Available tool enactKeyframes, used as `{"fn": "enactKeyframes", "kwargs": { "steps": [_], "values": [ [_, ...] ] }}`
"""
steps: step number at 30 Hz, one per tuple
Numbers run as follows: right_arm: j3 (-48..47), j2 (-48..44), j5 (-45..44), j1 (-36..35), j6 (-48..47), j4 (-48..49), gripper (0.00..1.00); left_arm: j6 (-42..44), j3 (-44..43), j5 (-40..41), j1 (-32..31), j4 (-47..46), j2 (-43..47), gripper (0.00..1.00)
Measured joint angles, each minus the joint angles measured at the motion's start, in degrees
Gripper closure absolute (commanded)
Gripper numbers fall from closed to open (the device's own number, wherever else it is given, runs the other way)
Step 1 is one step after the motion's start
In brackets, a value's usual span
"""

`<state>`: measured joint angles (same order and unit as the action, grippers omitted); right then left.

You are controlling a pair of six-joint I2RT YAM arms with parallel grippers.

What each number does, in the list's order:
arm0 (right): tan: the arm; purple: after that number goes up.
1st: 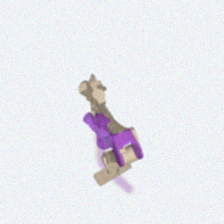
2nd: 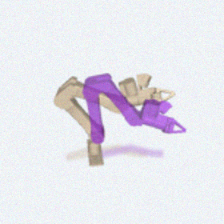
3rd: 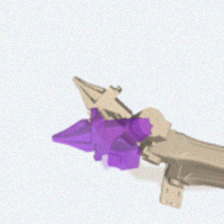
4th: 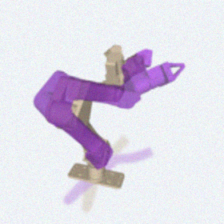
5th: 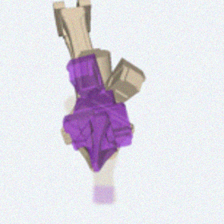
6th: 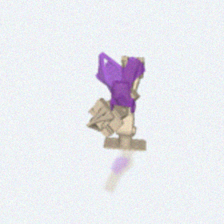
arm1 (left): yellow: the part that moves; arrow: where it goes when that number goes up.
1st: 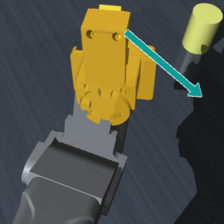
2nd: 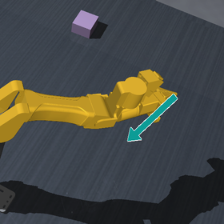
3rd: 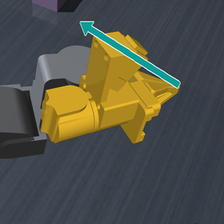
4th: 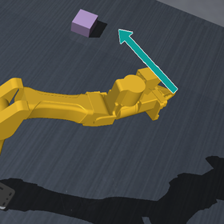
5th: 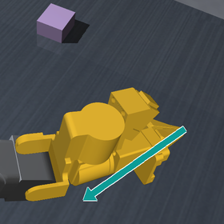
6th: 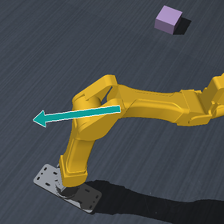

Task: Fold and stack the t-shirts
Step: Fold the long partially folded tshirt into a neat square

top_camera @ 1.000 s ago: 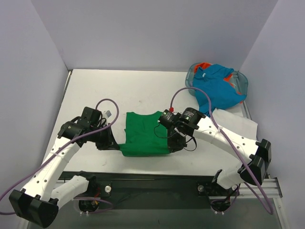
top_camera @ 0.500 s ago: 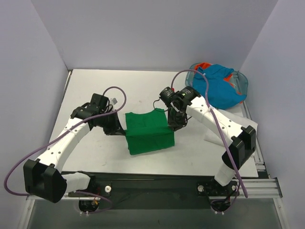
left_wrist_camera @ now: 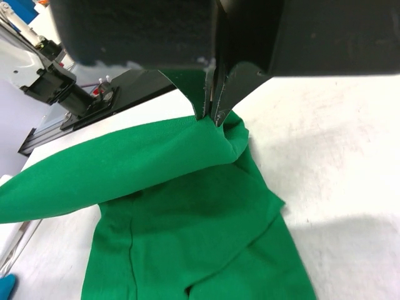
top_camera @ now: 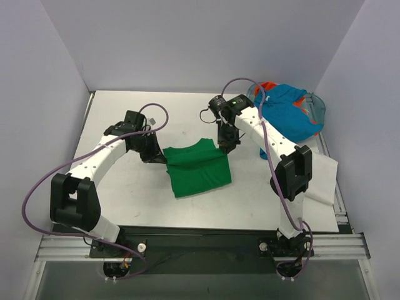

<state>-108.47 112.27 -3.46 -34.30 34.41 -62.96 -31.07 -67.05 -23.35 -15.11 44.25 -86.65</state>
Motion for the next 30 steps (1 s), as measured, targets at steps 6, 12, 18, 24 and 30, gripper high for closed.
{"fn": "enactKeyframes", "kwargs": {
  "steps": [6,12,18,24,30],
  "values": [
    [-7.32,6.05,1.75,3.02,-2.73,-0.13,1.0,0.26,-3.87,-0.81,2.03,-1.75,-5.73,1.0],
    [-14.29,13.2,3.89,4.76,-4.61,-0.22,1.0,0.24,-6.21,-1.16,4.17,-2.82,-10.34,1.0],
    [-19.45,17.66,4.55,5.64,-5.2,0.04,1.0,0.09,-7.67,-1.18,5.51,-3.82,-13.03,1.0],
    [-20.9,19.43,6.99,6.62,-5.51,3.69,0.43,-1.68,-8.98,0.46,6.71,-6.97,-14.84,0.64],
    [-21.59,21.24,15.87,8.44,-7.13,14.49,0.01,-5.31,-8.28,7.26,10.34,-15.45,-14.16,0.37]
  ]
}}
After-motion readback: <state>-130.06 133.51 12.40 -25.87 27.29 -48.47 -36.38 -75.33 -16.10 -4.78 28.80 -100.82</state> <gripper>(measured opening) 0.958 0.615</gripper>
